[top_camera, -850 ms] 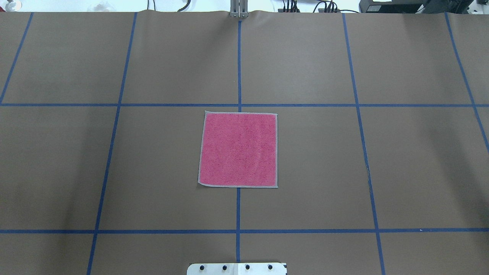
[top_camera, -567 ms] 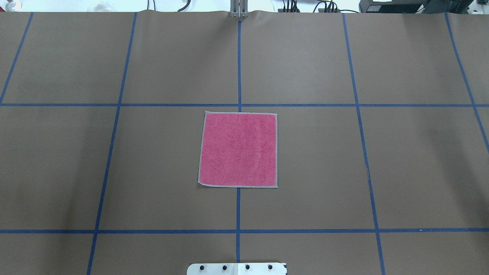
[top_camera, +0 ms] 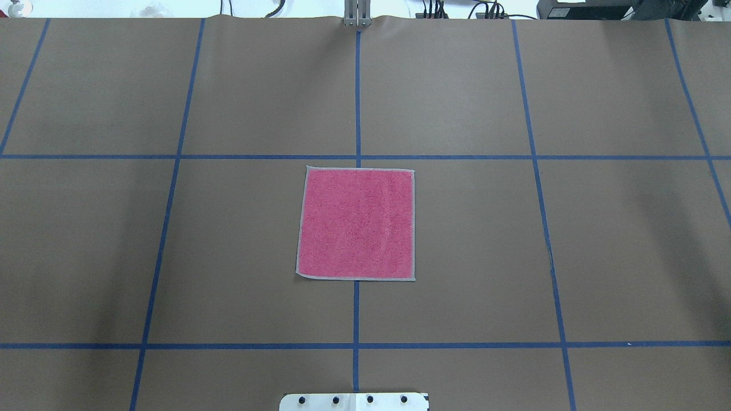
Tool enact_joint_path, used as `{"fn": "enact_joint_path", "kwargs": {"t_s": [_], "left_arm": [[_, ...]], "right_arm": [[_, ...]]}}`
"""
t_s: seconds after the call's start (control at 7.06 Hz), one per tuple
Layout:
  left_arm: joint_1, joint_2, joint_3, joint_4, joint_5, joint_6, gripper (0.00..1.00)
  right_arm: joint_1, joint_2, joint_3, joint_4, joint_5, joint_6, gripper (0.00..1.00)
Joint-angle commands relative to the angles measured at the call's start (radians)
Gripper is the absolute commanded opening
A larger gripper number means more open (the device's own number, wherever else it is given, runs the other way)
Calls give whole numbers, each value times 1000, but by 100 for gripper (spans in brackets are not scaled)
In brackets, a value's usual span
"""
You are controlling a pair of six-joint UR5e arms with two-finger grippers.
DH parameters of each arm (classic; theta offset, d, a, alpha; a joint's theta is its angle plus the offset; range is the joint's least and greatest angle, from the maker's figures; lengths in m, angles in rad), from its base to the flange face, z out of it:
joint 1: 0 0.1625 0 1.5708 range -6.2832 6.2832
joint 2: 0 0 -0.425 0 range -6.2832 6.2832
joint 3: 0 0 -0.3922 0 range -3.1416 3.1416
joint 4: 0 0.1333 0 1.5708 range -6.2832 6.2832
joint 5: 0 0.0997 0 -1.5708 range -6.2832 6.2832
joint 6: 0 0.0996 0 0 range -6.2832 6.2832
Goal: Fold towel twice with both arms
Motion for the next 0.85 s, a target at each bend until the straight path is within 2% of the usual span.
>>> {"fn": "enact_joint_path", "kwargs": {"t_s": [0.0, 0.28, 0.57, 0.71], "left_arm": [[0, -13, -46, -50, 7, -5, 100], [0, -19, -45, -180, 4, -8, 100], [0, -25, -51, -223, -1, -5, 100], [0, -35, -40, -246, -2, -34, 100]], "right_arm": [[-9, 25, -1, 92, -3, 8, 100], [-9, 32, -9, 203, 0, 15, 100], [-9, 31, -14, 264, -3, 8, 100], [-9, 32, -38, 341, -5, 11, 100]]}}
